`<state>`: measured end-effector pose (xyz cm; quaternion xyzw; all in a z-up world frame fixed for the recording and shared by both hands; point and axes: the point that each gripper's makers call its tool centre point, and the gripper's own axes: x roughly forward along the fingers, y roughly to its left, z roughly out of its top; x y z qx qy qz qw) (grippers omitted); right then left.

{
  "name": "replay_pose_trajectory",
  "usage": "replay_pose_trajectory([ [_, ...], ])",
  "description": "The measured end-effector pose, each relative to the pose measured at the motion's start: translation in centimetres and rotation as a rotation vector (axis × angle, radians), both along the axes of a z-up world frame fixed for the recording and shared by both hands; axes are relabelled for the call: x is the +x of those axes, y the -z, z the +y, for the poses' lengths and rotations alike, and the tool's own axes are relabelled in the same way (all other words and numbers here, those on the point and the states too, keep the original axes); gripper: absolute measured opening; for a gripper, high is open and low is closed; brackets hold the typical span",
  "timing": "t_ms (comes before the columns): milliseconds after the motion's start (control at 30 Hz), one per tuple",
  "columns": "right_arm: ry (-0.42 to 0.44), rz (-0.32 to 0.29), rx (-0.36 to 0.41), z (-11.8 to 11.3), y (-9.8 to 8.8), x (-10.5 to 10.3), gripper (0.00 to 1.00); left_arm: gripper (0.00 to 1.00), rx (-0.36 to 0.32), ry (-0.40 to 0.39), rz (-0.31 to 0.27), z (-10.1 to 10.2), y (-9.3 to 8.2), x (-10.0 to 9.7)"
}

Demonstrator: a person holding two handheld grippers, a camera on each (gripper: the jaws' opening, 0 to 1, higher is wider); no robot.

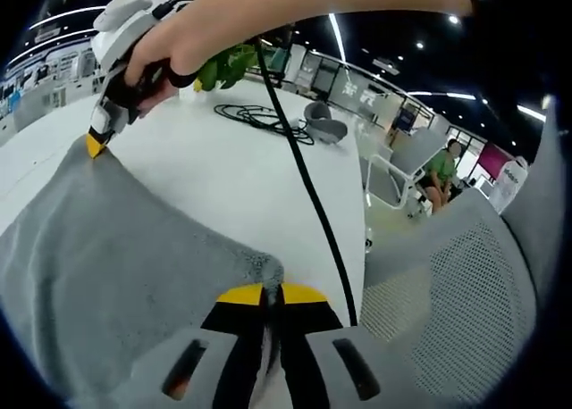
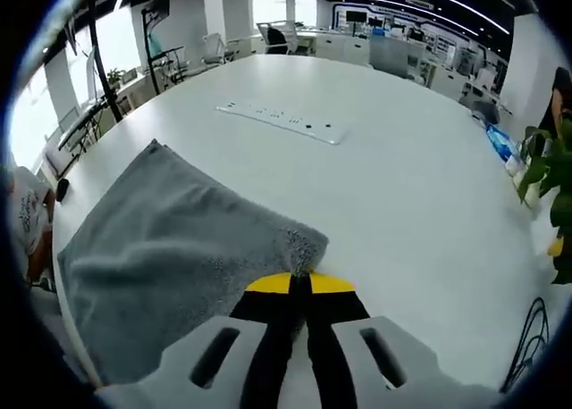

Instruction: Fold the towel on the table until its edges align and the towel forms a compact rectangular stack.

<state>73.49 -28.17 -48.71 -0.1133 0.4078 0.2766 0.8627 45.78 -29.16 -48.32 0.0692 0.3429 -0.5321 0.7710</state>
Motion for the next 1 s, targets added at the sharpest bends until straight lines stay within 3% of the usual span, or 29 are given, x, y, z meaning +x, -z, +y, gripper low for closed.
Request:
replay_pose_trajectory([
  [133, -0.011, 0.001, -0.003, 0.1, 0.1, -0.7, 0.02, 0.05, 0.011, -0.015, 0.009, -0.1, 0.5, -0.2],
  [467, -0.014, 0.005, 0.037, -0.4, 0.5, -0.1, 0.04, 0.10, 0.032, -0.030, 0.033, -0.4, 0.6, -0.8],
  [633, -0.010, 0.005, 0.047, -0.6, 0.4, -0.4, 0.09, 0.23, 0.072, -0.048, -0.023, -0.4, 0.8, -0.9],
  [767, 0.000, 0.033, 0.057, -1.3, 1.3, -0.3, 0.13, 0.24, 0.084, -0.054, -0.032, -0.6, 0.9, -1.0],
  [833, 0.002, 0.038, 0.061, -1.5, 1.0, -1.2, 0.14, 0.23, 0.088, -0.050, -0.038, -0.9, 0.9, -1.1],
  [900, 0.006, 0.041, 0.061, -1.9, 1.5, -0.6, 0.14, 0.23, 0.096, -0.045, -0.043, -1.0, 1.1, -1.1],
  [1000, 0.021, 0.042, 0.061, -2.2, 1.2, -1.2, 0.13, 0.23, 0.125, -0.048, -0.053, -1.0, 1.4, -1.1],
])
